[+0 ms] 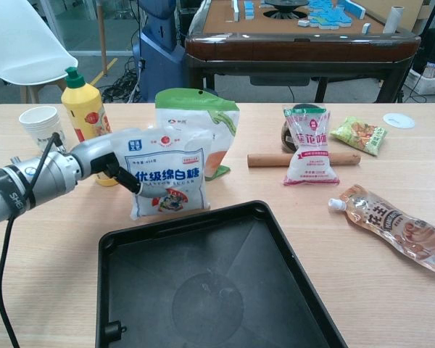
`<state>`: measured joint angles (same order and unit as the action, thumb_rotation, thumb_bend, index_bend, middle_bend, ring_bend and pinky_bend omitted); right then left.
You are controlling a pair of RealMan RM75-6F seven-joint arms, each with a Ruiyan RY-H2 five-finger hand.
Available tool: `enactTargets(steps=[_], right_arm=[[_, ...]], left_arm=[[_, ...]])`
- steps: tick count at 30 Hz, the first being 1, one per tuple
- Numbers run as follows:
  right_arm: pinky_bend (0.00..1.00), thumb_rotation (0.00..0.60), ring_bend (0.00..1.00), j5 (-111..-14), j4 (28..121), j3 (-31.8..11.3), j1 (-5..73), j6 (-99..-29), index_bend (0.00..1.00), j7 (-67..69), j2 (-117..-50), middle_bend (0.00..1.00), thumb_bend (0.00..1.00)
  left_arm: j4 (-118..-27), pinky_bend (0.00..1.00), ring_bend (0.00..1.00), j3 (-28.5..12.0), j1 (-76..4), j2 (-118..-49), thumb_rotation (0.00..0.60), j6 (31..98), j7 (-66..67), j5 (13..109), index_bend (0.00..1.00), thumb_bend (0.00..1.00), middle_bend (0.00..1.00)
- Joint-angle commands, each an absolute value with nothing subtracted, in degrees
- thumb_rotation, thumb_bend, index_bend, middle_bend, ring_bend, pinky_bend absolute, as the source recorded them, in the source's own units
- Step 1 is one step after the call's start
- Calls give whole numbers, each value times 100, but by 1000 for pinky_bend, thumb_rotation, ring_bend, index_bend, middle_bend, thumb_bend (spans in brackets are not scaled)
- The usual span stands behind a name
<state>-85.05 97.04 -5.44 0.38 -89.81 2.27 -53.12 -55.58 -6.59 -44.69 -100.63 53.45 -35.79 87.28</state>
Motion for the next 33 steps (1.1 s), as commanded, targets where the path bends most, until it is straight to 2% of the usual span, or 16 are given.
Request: enactTargets(steps=[1,8,17,33], right_arm=[[214,600,203,-8516,9709,-543,39,-8985,245,227,-5313,262,195],[214,600,203,-8558,9694,-526,32,-8999,244,247,-5339,262,195],[214,600,203,-8619,9638,-492,23,-9007,245,306,-5396,262,195],[214,600,203,-8665,9606,-464,-29,-9073,245,357,-5404,262,196]], left_arm=[[-5569,631,518,-548,-4545,-9874,600,5850,-3160,9127,450,220,586],[-5769,631,518,-359,-4528,-9580,600,6769,-1837,9773,452,220,597],[-6267,636,518,-273,-4319,-9486,600,7366,107,10050,449,220,599],[-6506,660,528,74,-4164,-9489,600,7238,2881,10458,443,221,625]])
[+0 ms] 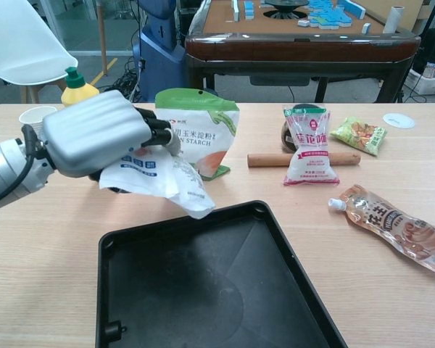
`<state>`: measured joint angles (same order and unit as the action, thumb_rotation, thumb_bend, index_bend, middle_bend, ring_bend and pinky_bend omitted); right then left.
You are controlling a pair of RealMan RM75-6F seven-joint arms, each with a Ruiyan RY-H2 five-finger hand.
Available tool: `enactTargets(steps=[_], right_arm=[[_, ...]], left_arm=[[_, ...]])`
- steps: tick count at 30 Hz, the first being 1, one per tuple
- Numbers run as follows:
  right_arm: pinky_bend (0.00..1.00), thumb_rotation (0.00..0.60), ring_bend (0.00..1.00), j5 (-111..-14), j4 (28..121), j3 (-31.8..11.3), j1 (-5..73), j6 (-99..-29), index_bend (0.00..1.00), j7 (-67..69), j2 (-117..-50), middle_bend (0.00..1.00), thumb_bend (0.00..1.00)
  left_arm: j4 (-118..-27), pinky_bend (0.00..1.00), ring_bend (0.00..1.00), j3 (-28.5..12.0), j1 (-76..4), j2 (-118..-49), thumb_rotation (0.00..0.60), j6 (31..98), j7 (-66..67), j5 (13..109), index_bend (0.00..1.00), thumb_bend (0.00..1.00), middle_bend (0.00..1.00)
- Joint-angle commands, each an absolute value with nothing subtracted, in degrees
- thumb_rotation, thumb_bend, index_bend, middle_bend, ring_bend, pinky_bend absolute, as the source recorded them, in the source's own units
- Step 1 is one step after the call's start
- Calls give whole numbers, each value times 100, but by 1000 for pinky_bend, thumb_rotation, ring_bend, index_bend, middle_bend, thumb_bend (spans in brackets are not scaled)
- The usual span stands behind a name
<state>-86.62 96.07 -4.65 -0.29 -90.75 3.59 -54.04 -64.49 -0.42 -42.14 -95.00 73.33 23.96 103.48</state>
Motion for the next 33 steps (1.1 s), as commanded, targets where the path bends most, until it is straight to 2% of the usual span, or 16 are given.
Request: enactTargets(steps=[1,11,17,33], right_arm=[[214,600,203,-8668,9607,-464,-26,-9070,245,356,-5404,262,195],[214,600,203,-8657,9624,-465,-24,-9055,244,339,-5394,262,195],[214,600,203,-8651,9638,-464,-35,-9065,245,327,-5392,262,195],[214,600,203,-8651,9667,-473,-53,-9102,245,309,-5376,262,195]], left_arm=[[-6518,661,530,94,-4150,-9482,600,7191,3085,10466,441,221,626],[-6771,661,531,191,-4027,-9411,600,6801,4509,10436,426,222,627],[-6882,667,532,165,-3940,-9385,600,6835,4928,10435,422,221,627],[-7548,669,533,-74,-3699,-9232,600,6364,6673,9897,419,221,620]])
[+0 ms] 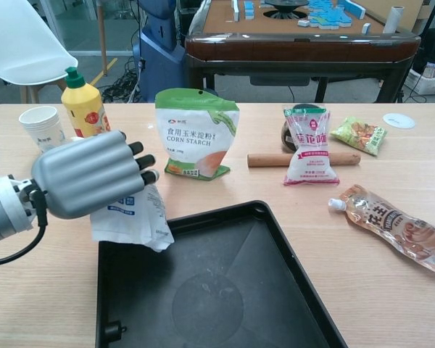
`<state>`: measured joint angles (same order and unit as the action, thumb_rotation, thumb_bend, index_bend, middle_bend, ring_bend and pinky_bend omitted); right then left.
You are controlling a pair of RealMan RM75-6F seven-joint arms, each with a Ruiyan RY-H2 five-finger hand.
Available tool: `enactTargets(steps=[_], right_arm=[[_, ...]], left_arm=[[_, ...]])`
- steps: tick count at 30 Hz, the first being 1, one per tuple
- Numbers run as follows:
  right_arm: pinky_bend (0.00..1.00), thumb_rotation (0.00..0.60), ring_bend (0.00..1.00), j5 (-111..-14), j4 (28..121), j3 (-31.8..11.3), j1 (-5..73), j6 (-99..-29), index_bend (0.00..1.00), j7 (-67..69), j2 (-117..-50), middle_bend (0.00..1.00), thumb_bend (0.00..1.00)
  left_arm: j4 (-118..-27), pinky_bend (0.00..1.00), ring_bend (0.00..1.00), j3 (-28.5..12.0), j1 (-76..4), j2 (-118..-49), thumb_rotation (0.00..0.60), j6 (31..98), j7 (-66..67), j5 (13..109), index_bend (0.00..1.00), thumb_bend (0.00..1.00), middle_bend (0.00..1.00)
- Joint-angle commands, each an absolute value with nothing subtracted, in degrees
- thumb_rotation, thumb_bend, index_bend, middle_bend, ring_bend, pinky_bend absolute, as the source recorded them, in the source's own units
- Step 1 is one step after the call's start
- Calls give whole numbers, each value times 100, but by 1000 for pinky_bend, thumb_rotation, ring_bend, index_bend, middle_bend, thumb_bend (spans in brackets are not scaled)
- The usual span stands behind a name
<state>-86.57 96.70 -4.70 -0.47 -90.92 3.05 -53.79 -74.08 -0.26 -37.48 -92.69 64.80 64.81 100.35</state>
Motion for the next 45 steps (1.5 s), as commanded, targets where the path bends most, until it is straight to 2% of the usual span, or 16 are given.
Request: enactTargets(steps=[1,18,31,45], right_arm=[[214,600,203,-8651,9663,-473,-56,-9105,245,314,-5376,262,195],[214,600,203,-8641,9661,-472,-53,-9082,245,306,-5385,262,195],[214,600,203,-8619,9655,-481,-61,-9086,244,314,-5396,262,195],[214,600,203,-8608,9637,-484,-56,-9068,245,321,-5416,262,195]], left_arm=[[-7554,669,533,-75,-3695,-9228,600,6361,6703,9893,419,221,620],[-7901,669,535,-172,-3565,-9240,600,6164,7204,9413,418,221,617],[-7781,678,532,-430,-3719,-9201,600,6209,4602,9116,417,221,617],[-8213,678,523,-1044,-3658,-9011,600,5779,1726,7759,417,221,617]])
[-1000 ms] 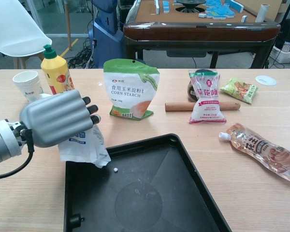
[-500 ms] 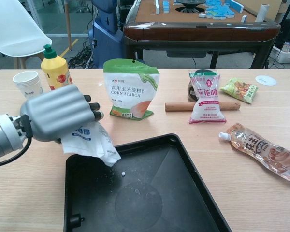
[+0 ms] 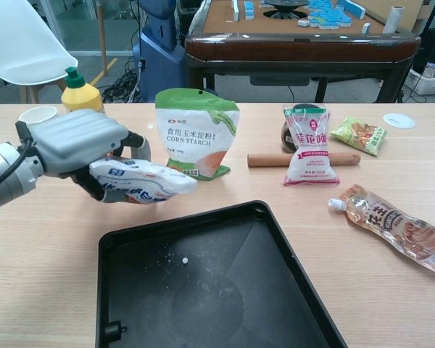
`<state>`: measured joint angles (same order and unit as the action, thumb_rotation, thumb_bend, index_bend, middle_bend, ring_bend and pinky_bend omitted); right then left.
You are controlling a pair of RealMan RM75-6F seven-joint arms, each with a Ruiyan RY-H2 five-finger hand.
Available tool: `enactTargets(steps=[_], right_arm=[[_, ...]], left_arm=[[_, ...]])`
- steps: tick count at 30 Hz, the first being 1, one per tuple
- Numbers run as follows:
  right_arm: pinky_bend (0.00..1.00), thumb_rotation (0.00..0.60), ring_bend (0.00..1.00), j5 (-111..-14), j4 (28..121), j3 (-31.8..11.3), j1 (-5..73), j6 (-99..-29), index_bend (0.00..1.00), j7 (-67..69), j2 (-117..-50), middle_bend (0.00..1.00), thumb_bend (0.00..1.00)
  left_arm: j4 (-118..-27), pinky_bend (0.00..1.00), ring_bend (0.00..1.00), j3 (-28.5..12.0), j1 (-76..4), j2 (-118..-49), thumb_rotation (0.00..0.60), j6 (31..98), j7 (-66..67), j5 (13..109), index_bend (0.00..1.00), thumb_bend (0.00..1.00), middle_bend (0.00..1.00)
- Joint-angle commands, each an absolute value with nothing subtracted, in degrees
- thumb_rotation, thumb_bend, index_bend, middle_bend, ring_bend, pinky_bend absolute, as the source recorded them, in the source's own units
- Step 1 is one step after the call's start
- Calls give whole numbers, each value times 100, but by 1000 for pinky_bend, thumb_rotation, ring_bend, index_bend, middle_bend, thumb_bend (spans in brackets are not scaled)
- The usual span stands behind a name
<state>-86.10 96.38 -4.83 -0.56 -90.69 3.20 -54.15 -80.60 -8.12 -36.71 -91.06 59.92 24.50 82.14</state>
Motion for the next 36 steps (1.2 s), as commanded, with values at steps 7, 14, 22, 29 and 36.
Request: enactTargets(steps=[7,14,22,29,36], right_arm=[[214,600,203,-8596,9634,-486,-45,-9042,244,323,-5425,262,195],[214,600,203,-8599,9645,-481,-40,-9026,245,306,-5423,262,195],[214,600,203,-8583,9652,-482,-19,-8983,244,278,-5432,262,195],[214,600,203,-8553,9668,-486,-9,-8954,244,250,-5430,262,195],[214,600,203,-8543,9645,-491,-11,-8957,245,274,-5430,262,195]], left_arm=[[-8251,678,524,-1207,-3660,-8926,600,5416,591,7272,416,221,619],[-8098,678,533,-1228,-3670,-8881,600,5091,-535,7172,405,221,618],[-7782,662,522,-1127,-3703,-8994,600,5022,-991,7267,397,221,615],[-7637,598,464,-1050,-3778,-9045,600,4878,-1288,7341,364,221,534],[-7674,497,342,-1023,-3830,-9017,600,4699,-1575,7300,232,220,375]])
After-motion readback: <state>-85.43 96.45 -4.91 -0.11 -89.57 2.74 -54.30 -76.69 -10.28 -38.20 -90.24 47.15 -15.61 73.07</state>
